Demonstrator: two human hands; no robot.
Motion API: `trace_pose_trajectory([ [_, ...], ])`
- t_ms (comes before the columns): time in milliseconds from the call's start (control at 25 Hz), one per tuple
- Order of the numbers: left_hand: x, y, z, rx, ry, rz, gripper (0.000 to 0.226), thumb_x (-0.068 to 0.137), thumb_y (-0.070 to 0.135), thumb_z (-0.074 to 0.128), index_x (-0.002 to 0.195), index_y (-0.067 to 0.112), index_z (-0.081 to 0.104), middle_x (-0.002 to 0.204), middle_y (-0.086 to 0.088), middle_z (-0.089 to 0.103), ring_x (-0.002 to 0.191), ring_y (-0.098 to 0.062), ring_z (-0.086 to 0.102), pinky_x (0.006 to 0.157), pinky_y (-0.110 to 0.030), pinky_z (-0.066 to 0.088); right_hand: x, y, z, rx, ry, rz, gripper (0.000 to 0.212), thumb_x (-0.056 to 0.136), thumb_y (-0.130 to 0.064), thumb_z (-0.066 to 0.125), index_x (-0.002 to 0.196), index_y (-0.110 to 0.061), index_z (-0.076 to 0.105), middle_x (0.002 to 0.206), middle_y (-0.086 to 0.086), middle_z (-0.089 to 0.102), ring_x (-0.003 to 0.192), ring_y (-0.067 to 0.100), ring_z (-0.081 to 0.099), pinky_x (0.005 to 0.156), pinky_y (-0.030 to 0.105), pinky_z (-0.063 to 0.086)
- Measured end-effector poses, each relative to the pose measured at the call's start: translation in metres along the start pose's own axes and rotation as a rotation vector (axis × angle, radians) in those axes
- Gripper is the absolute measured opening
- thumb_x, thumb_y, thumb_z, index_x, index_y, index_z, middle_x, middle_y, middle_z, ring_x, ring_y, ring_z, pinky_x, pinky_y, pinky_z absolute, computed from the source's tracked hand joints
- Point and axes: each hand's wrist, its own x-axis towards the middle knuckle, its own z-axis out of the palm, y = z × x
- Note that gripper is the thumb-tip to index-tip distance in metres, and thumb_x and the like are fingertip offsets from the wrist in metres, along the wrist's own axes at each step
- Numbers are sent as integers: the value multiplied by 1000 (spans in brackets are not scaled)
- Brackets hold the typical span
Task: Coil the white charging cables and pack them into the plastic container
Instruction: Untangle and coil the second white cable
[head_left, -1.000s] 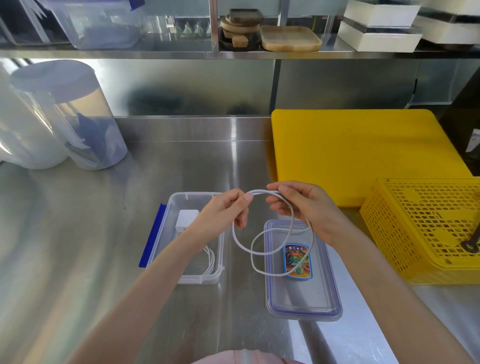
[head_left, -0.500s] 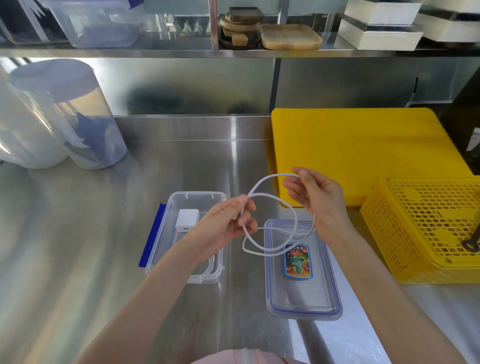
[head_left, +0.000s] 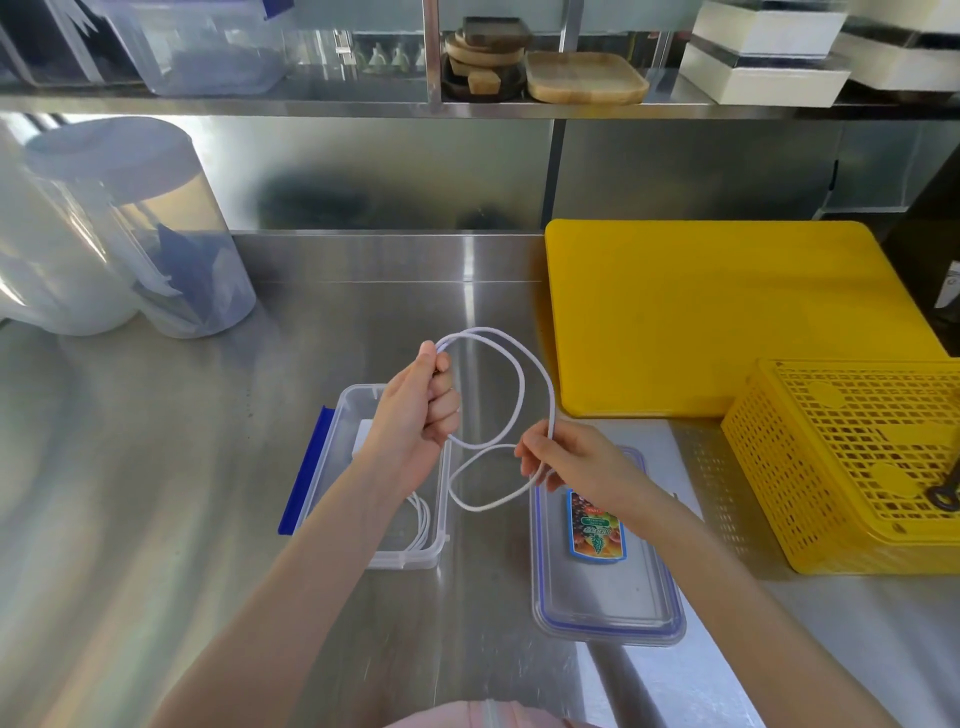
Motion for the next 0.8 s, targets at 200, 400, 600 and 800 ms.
trace_pose_trajectory([
  [200,1,-4,-1,-8,62,41,37,98,31,31,66,17,43,39,10,28,31,-3,22,32,-13,20,-3,-7,-2,81,44,17,25,94,-22,41,80,-29,60,63,-13,64,57,2,53,54,11,45],
  [400,0,-12,16,-199,137,79,39,98,31,28,64,17,42,37,9,28,31,-5,22,32,-14,21,-4,-18,13,452,34,-33,20,92,-22,45,95,-17,64,69,-9,66,51,2,53,49,14,47],
  [600,-8,-20,34,-340,130,114,35,98,28,28,68,17,42,43,8,40,42,-7,38,48,-19,41,5,-26,28,612,180,-40,10,90,-18,50,88,-13,59,68,-4,59,52,5,57,54,18,52],
  [800,-17,-27,40,-85,108,149,46,98,33,25,65,32,58,70,16,69,67,-14,52,49,-25,39,9,-27,33,769,229,6,20,90,-22,50,76,-17,63,58,-4,60,53,7,53,54,17,50],
])
